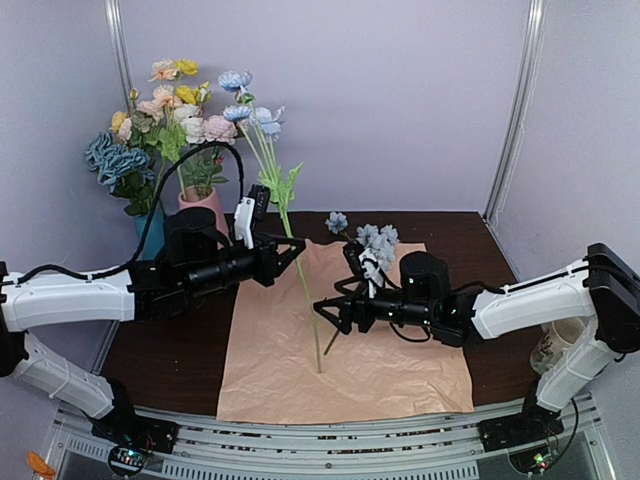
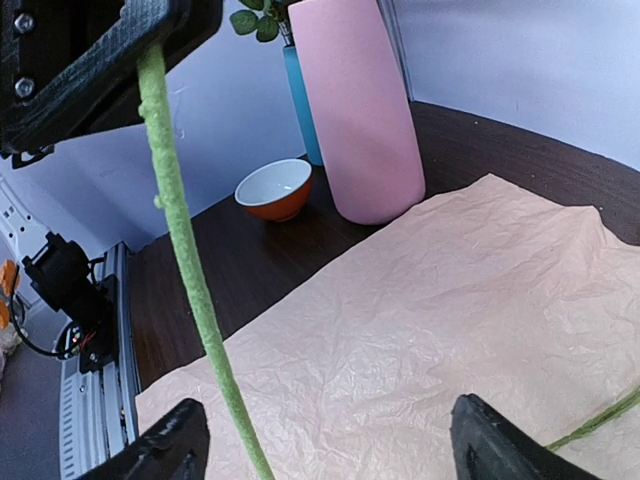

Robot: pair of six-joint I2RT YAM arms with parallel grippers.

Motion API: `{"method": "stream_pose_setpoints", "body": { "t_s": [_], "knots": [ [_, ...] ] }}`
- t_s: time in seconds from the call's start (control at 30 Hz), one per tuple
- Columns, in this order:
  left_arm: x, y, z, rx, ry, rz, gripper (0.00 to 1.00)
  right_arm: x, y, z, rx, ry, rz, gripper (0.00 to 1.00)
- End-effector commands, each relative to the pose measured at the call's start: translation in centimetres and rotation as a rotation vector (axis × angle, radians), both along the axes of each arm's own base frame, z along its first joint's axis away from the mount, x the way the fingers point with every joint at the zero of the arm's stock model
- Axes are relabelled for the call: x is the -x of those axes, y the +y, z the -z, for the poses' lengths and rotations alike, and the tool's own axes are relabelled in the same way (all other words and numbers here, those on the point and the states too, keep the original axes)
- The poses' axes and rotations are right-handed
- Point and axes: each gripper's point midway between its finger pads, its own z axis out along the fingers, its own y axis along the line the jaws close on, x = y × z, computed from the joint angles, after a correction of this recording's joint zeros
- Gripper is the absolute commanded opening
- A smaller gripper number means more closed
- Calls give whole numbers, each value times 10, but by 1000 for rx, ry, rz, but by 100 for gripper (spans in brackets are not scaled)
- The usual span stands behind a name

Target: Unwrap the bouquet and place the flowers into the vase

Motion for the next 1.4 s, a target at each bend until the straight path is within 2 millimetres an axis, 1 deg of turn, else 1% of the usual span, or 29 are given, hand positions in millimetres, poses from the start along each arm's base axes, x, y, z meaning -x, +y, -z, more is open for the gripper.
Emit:
{"method": "stream_pose_setpoints", "body": {
  "t_s": [0.0, 0.03, 0.07, 0.27, 0.43, 0.5, 0.6, 0.77, 0.83, 1.0, 1.17, 1.37],
  "knots": [
    [-8, 18, -26, -59, -71, -85, 0, -7, -4, 8, 21, -13, 49, 97],
    [-10, 23, -30, -71, -78, -109, 0, -8, -5, 9, 22, -12, 56, 100],
    [-11, 28, -36, -79, -92, -129, 0, -9, -5, 10, 23, -13, 61, 100],
    [-15, 53, -69, -115, -176, -228, 0, -11, -6, 14, 32, -18, 75, 100],
    [-20, 77, -101, -169, -249, -334, 0, -13, -5, 20, 56, -12, 77, 100],
    [-21, 88, -119, -187, -275, -378, 0, -14, -5, 20, 60, -11, 77, 100],
    [-23, 112, -149, -194, -316, -477, 0, -14, -5, 20, 68, -15, 77, 100],
    [-20, 148, -202, -181, -402, -603, 0, -20, -7, 26, 104, -17, 106, 100],
    [-18, 159, -221, -177, -434, -633, 0, -21, -5, 29, 109, -12, 105, 100],
    [-23, 186, -259, -194, -503, -733, 0, -21, -2, 32, 113, -2, 95, 100],
    [-36, 202, -283, -215, -528, -801, 0, -21, -2, 34, 116, 2, 92, 100],
    [-55, 214, -296, -233, -542, -840, 0, -22, 0, 37, 127, 8, 92, 100]
  ]
}}
